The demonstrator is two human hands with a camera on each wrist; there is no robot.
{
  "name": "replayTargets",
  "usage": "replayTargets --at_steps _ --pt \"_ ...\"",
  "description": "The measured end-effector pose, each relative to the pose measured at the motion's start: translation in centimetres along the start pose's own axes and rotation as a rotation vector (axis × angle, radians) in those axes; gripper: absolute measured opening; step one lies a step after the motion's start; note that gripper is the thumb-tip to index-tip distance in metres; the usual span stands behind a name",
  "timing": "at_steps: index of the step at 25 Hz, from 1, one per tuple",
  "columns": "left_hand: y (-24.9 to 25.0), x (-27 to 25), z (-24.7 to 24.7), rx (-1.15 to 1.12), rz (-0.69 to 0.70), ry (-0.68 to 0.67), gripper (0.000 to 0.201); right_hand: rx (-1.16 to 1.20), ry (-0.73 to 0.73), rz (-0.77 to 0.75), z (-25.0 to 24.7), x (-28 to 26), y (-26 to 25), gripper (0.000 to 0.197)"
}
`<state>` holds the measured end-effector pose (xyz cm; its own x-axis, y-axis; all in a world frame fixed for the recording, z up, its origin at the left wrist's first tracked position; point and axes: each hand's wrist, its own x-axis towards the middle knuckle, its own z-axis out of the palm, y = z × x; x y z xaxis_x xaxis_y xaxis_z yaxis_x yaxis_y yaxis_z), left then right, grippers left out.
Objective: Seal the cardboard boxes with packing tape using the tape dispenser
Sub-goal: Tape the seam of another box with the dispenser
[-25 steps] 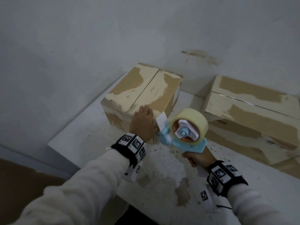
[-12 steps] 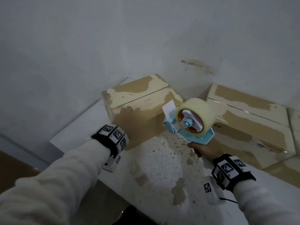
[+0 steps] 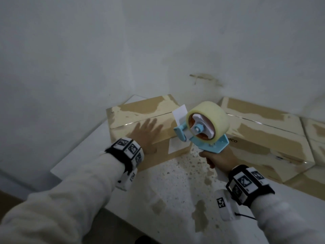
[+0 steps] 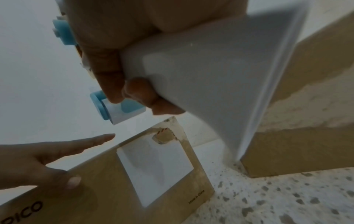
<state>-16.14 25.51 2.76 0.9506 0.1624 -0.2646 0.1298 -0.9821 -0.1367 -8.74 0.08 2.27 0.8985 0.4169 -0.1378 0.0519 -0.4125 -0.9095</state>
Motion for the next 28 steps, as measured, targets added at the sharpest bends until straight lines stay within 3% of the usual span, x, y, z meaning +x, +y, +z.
replayTargets --at_steps 3,7,9,11,13,15,16,18,23,26,28 --pt "0.6 1.4 -0.9 0.062 0.185 -0.080 0.076 0.031 0.067 0.009 0.4 1.0 -1.6 0.020" --pt "-1.2 0.1 -2.1 0.176 0.381 -0.179 0.079 0.113 0.166 0.019 1.0 2.4 -3.6 0.021" --pt "-2.3 -0.2 -3.5 0.160 0.443 -0.187 0.067 0.172 0.233 0.021 1.4 2.7 -4.5 0.024" --pt "-2.8 0.9 -5.7 -0.245 0.346 -0.122 0.046 0.194 0.264 0.026 2.0 2.7 -5.3 0.023" --pt "-2.6 3.7 -7.7 -0.906 0.145 -0.085 0.054 0.215 0.287 0.024 2.5 2.6 -6.1 0.021" --pt "-1.9 6.2 -9.3 -1.433 0.039 -0.264 0.079 0.233 0.322 0.020 2.9 2.5 -6.6 0.020" --pt "-1.5 7.1 -9.8 -1.584 0.051 -0.379 0.089 0.237 0.345 0.015 3.0 2.5 -6.8 0.021" --pt "-1.0 8.1 -10.8 -1.731 0.120 -0.533 0.096 0.233 0.376 0.005 3.0 2.6 -6.9 0.024" --pt "-0.1 11.0 -10.4 -1.793 0.150 -0.606 0.081 0.225 0.434 -0.004 2.8 2.4 -5.8 0.023" --pt "0.3 12.1 -9.8 -1.810 0.115 -0.609 0.047 0.235 0.482 -0.027 3.3 2.6 -5.5 0.021" --pt "0.6 13.0 -9.8 -1.759 0.064 -0.540 0.025 0.228 0.476 -0.038 3.8 3.0 -5.6 0.019"
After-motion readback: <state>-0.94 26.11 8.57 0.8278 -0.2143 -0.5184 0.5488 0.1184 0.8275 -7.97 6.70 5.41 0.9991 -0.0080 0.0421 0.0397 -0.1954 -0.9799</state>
